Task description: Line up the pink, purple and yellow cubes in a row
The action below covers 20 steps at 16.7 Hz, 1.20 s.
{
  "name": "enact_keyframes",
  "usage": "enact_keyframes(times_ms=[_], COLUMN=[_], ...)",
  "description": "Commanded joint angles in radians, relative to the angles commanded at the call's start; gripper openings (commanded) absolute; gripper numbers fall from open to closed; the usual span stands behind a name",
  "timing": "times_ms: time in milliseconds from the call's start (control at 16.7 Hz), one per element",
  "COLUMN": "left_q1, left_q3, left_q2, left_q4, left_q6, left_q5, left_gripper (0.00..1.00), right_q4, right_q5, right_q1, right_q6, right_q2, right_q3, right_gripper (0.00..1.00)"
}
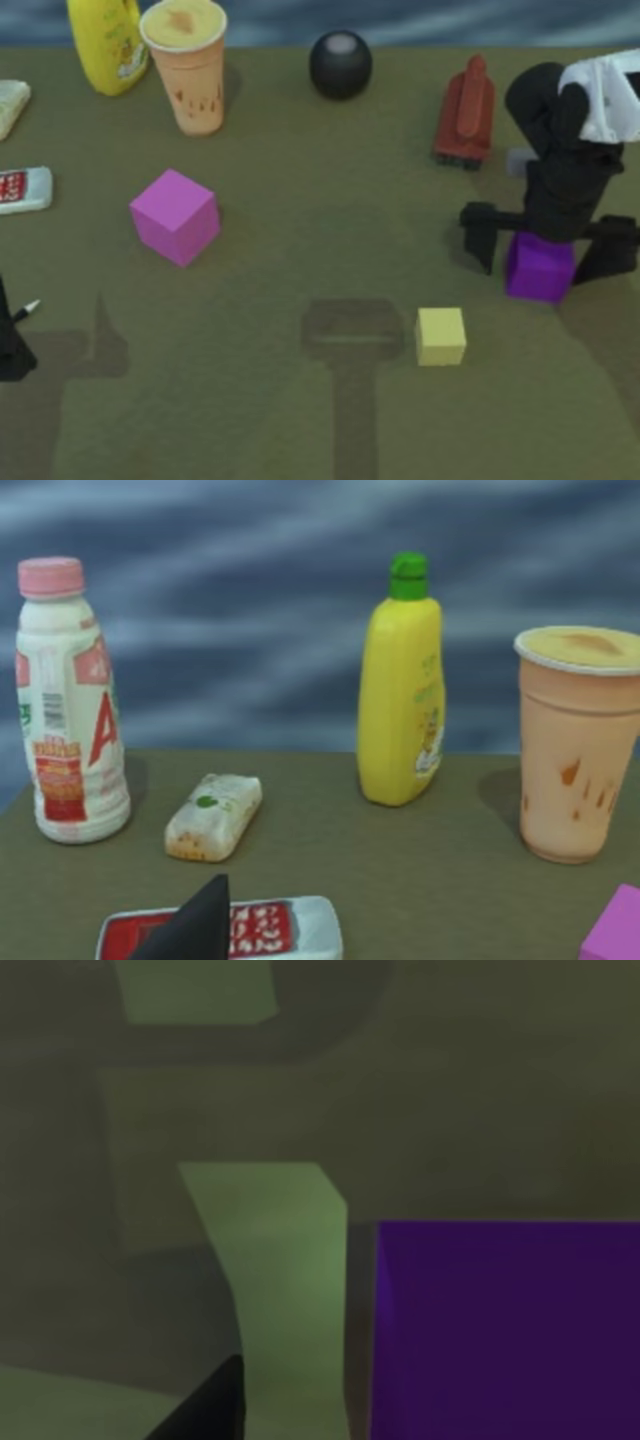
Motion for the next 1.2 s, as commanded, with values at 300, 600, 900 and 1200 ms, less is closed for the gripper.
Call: enact_keyframes(times_ms=[300, 600, 900, 1200], left_q1=[0.000, 0.000, 0.000, 0.000], left_q3=[0.000, 0.000, 0.000, 0.000], left_q2=[0.000, 0.000, 0.000, 0.000], left_q4=[0.000, 0.000, 0.000, 0.000], left_q6=[0.000, 0.000, 0.000, 0.000], left_q5=[0.000, 0.000, 0.000, 0.000], left_gripper=[1.00, 1.00, 1.00, 1.00], right_q4=[0.000, 0.000, 0.000, -0.027], right_q5=[0.000, 0.000, 0.000, 0.007], right_q1=[0.000, 0.000, 0.000, -0.001], right_q6=[0.000, 0.000, 0.000, -0.004], right_q2=[0.000, 0.000, 0.000, -0.026], right_q3=[0.000, 0.000, 0.000, 0.019], right_gripper=[0.32, 0.00, 0.00, 0.00])
